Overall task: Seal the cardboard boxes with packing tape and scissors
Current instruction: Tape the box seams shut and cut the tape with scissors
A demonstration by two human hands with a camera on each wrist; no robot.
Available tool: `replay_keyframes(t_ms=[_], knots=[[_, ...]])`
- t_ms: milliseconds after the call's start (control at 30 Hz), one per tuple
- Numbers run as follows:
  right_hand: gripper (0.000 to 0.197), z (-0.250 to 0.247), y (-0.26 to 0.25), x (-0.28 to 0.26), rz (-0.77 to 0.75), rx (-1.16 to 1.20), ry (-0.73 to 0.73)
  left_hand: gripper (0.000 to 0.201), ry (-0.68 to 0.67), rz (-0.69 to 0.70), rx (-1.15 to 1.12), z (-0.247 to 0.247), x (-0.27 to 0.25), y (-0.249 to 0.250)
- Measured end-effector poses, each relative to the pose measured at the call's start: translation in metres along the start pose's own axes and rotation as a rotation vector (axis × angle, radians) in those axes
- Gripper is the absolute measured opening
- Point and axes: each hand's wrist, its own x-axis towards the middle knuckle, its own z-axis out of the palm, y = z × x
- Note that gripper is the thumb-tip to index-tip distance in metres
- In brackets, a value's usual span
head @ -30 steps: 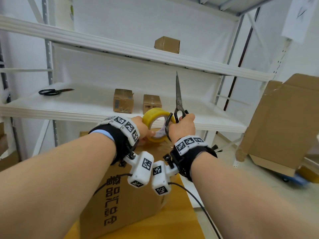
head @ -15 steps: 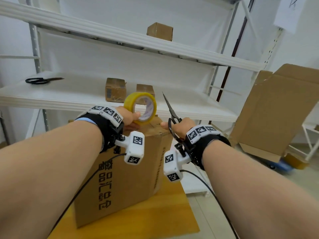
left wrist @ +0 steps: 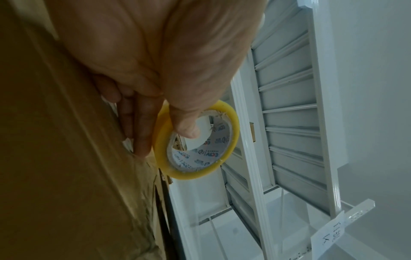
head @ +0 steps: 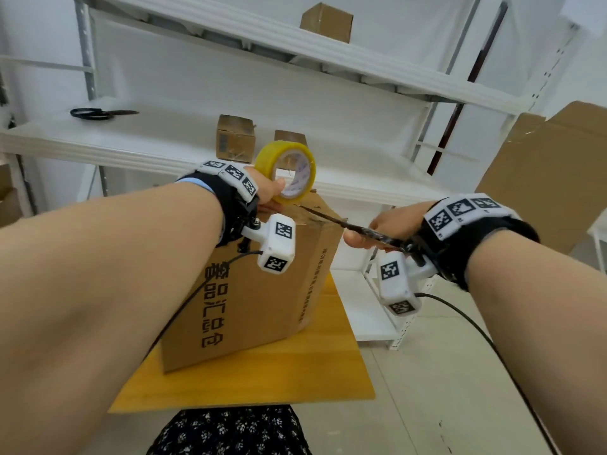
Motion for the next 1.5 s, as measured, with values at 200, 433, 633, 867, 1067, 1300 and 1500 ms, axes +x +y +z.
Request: replay_keyframes(t_ms=[200,433,633,867,1067,1300,1500], knots=[[0.098,0.003,-0.017,-0.001,-0.055,-0.056,0.012,0.042,0.023,0.063,0.0,0.0,0.005,0.0],[0.079,0.011,-0.029,0.002,-0.026,0.011,0.011,0.068,0.064,0.085,0.471,-0.006,-0.001,0.005],[0.112,0.023,-0.045,0.017,-0.099,0.06,0.03,0.065,0.04,0.107,0.428,-0.007,0.006,0.007],[0.113,0.027,-0.056,0.016,-0.103,-0.013,0.067,0.07,0.039,0.077,0.506,-0.01,0.016,0.004],[0.055,0.025,-0.052,0.013,-0.068,0.034,0.161,0.071,0.007,0.038,0.337,-0.013,0.026,-0.003],[0.051,0.024,-0.048,0.016,-0.065,0.088,0.163,0.072,0.011,0.039,0.309,-0.012,0.033,-0.008],[0.057,0.025,-0.049,0.01,-0.086,0.134,0.235,0.075,-0.003,0.029,0.259,-0.011,0.037,-0.009]])
